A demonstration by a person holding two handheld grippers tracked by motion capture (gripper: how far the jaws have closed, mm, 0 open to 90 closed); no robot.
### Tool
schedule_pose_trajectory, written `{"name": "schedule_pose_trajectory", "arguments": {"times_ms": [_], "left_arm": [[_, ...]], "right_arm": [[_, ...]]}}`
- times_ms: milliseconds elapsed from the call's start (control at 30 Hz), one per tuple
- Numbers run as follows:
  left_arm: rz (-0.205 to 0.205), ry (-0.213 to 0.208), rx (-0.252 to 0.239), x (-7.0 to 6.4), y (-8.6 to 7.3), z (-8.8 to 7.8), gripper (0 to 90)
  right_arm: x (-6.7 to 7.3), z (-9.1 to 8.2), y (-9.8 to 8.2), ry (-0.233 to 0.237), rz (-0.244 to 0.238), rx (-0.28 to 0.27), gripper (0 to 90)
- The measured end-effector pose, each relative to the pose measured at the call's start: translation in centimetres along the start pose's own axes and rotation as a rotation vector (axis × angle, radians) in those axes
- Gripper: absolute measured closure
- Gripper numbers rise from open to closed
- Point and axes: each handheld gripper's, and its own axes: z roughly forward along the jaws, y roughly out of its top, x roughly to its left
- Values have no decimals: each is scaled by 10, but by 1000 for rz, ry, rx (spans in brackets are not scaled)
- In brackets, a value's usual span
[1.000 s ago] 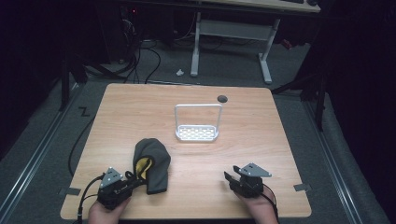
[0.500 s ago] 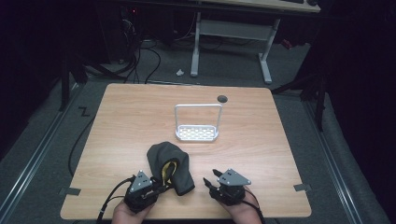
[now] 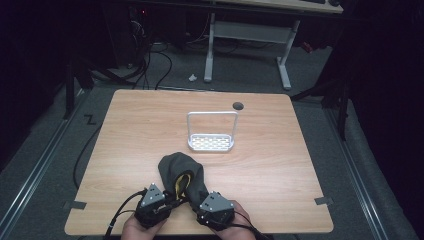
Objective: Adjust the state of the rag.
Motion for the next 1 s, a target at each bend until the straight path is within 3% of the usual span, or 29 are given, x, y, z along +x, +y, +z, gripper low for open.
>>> {"name": "schedule_pose_trajectory", "arguments": {"times_ms": [100,167,367,867,1000], "left_arm": [[0,-3,6,2,0,-1,798],[-5,0,4,4,0,-2,797],[-41,21,-6,15,0,-9,800],[-165,114,-70,59,-4,-37,804],[-179,118,-87,64,-5,-44,802]], "right_arm": [[-4,3,-5,-22,8,29,752],[-11,0,-6,-31,25,28,812],[-37,-15,-14,-79,111,10,825],[-96,-39,-44,-214,254,30,820],[-108,-43,-51,-219,289,34,810]]}}
